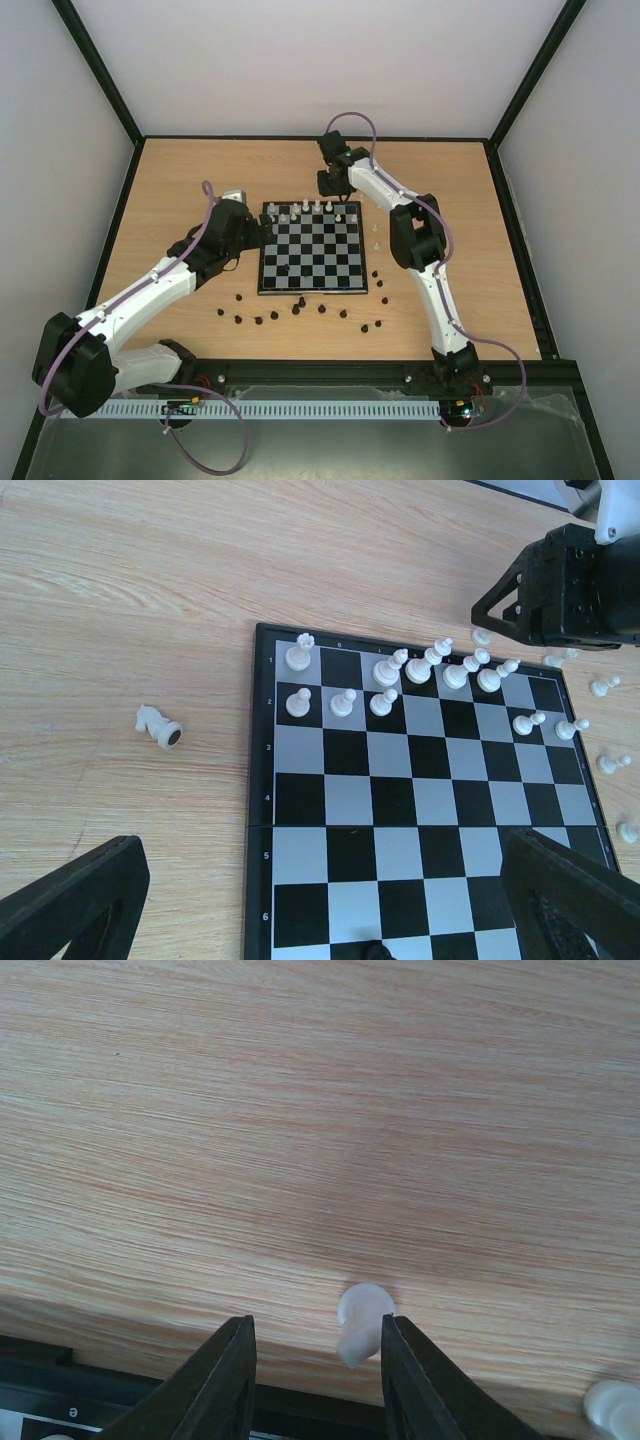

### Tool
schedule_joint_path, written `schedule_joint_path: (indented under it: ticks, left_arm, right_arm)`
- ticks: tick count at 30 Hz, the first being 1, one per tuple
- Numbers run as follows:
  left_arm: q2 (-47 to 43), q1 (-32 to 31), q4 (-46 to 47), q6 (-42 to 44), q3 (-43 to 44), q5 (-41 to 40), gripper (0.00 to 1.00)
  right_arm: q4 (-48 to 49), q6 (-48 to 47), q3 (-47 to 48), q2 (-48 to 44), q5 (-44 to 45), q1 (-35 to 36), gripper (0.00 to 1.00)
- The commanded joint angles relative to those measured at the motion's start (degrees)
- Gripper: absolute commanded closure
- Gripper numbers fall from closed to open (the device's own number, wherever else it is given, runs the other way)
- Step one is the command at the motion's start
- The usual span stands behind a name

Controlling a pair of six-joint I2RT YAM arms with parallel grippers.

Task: Set up the chess pieces on the board
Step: Pick up the chess piece at the center of the board.

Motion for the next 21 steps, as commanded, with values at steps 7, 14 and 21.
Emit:
schedule_joint_path:
  ticks: [7,14,21]
  left_arm:
    - [0.32,0.48,1.30,0.58,-0.85,-0.29,0.00]
    - [0.44,0.49,1.29,0.51,-0.85,-0.27,0.00]
    - [0.44,0.55,1.29,0.57,-0.87,-0.27,0.00]
  right_arm:
    - [-3.80,1.25,0.29,2.07,1.99,0.35,0.65]
    - [-4.05,1.36,0.88,2.91,2.45,0.35,0.70]
    - [-4.29,1.36,1.20,2.87,2.77,0.35,0.81]
